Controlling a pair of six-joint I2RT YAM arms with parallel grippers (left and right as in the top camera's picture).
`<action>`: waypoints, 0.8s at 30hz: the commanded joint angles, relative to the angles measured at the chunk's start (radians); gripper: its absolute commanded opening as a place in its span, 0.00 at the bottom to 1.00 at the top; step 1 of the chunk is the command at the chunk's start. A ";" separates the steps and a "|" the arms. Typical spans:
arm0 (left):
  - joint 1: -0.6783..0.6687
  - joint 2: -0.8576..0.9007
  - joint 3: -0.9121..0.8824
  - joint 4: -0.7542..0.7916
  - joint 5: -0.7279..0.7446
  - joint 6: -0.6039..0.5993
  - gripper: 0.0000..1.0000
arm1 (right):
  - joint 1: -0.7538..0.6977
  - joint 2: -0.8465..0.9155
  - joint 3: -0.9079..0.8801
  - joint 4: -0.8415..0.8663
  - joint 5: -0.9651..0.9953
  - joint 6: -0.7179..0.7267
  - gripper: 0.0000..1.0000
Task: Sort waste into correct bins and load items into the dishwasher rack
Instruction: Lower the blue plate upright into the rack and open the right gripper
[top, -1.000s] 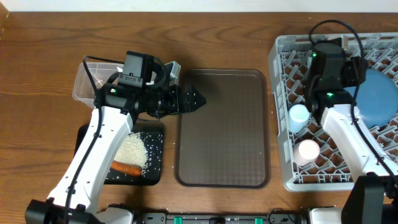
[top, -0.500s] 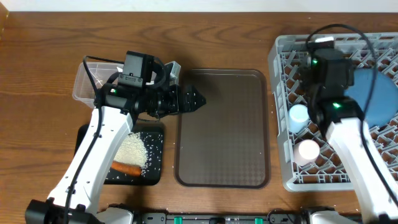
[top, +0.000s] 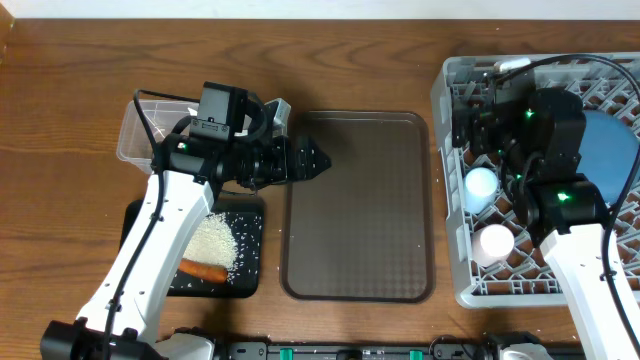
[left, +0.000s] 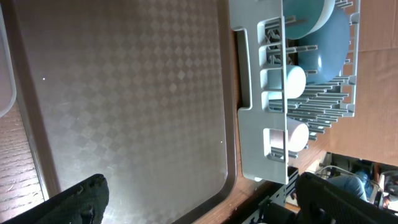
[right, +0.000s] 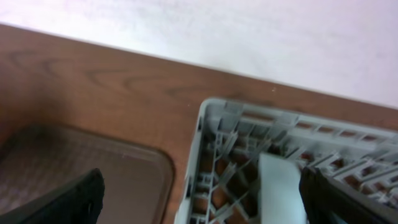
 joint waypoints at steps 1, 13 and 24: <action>0.003 -0.009 0.006 -0.002 -0.009 0.010 0.98 | 0.006 0.000 0.002 -0.037 -0.026 0.020 0.99; 0.003 -0.009 0.006 -0.002 -0.009 0.010 0.98 | 0.006 -0.002 0.000 -0.259 -0.026 0.020 0.99; 0.003 -0.009 0.006 -0.002 -0.009 0.010 0.98 | 0.005 -0.276 -0.001 -0.443 -0.020 0.014 0.99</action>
